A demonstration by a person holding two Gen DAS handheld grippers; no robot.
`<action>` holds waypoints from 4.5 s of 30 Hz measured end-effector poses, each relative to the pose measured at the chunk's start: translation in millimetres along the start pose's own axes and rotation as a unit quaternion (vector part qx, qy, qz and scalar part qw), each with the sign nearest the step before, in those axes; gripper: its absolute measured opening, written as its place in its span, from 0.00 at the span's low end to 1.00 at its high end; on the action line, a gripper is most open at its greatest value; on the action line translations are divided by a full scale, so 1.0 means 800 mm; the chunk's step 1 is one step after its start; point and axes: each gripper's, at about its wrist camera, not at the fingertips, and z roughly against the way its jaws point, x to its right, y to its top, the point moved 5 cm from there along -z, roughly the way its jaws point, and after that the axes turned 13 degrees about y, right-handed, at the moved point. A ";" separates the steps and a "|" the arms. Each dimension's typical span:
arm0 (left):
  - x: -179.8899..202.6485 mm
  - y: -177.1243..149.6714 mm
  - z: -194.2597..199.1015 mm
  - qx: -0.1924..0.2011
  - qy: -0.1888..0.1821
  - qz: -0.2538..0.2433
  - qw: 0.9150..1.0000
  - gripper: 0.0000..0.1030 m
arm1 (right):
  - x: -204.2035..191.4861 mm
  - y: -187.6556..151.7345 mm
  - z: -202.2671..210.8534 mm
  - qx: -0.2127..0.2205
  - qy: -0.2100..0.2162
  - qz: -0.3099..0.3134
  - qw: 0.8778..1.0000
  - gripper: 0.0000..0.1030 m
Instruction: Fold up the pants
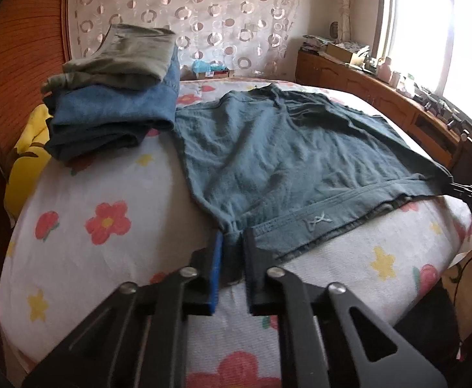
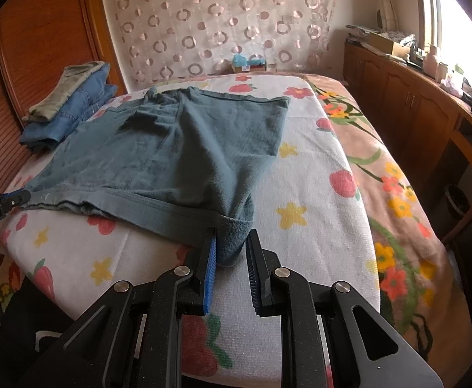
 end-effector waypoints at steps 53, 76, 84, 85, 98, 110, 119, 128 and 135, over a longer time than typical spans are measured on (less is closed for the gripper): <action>-0.008 0.022 0.061 0.036 -0.030 0.012 0.999 0.03 | -0.016 -0.002 0.056 0.037 0.027 0.007 0.999 0.27; 0.217 0.141 0.086 0.074 -0.130 -0.123 0.981 0.02 | 0.011 0.018 0.096 0.085 0.010 0.019 0.996 0.39; 0.280 0.164 0.091 0.067 -0.164 -0.145 0.973 0.03 | 0.026 0.013 0.107 0.091 0.008 0.009 0.996 0.39; 0.283 0.164 0.090 0.065 -0.167 -0.145 0.973 0.03 | 0.027 0.012 0.107 0.091 0.009 0.006 0.996 0.39; 0.212 0.150 0.072 0.060 -0.116 -0.104 0.986 0.32 | -0.005 0.024 0.073 0.080 0.033 0.021 0.996 0.39; 0.161 0.087 0.021 0.007 -0.096 -0.079 0.992 0.34 | -0.033 0.043 0.006 0.040 0.052 0.036 0.997 0.35; 0.158 0.063 0.005 -0.015 -0.100 -0.067 0.993 0.34 | -0.020 0.051 -0.033 0.003 0.031 0.035 0.999 0.27; 0.152 0.060 0.004 -0.013 -0.096 -0.059 0.994 0.34 | -0.031 0.056 -0.027 0.007 0.037 0.047 0.998 0.04; 0.151 0.063 0.014 -0.002 -0.098 -0.054 0.994 0.34 | -0.058 0.068 0.021 0.054 0.043 0.068 0.995 0.03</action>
